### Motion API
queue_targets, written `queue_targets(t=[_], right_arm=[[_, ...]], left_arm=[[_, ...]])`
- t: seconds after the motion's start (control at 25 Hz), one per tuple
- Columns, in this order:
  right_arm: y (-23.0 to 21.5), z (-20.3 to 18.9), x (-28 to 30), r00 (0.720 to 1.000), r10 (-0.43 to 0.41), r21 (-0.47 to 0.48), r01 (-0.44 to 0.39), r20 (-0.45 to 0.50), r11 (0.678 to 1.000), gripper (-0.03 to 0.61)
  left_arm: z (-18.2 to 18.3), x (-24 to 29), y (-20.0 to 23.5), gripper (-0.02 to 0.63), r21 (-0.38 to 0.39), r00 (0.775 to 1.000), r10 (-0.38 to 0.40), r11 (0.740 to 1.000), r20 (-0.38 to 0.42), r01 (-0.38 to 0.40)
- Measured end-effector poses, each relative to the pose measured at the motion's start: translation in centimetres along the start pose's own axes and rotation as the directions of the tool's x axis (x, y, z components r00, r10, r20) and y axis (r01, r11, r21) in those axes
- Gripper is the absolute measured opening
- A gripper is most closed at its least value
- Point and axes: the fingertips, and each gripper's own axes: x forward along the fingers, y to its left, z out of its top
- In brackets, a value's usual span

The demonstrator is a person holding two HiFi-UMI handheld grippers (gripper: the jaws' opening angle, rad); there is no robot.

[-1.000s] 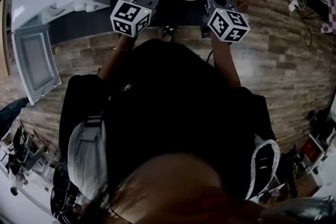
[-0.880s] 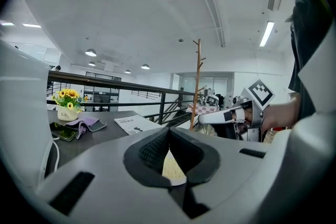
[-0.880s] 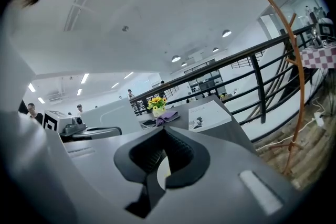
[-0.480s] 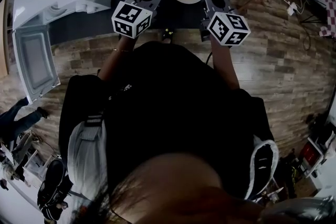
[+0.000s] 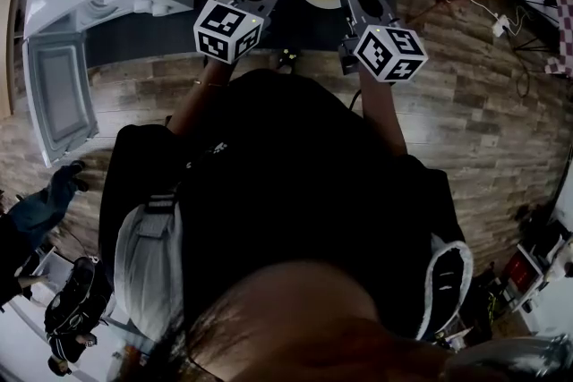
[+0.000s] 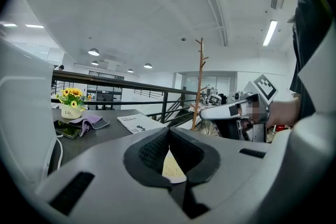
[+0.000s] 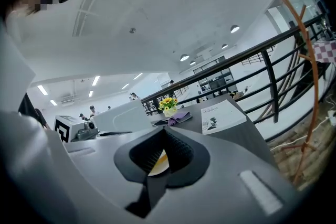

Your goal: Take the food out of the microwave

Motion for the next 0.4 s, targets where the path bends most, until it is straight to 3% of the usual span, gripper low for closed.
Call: queue_targets(t=[0.4], right_arm=[[0.43,0.6,0.19,1.0,0.026,-0.006,-0.026,0.01,1.0,0.0]], left_arm=[[0.19,0.38,0.22,0.008,-0.011,1.0,0.001,1.0,0.009,-0.001]])
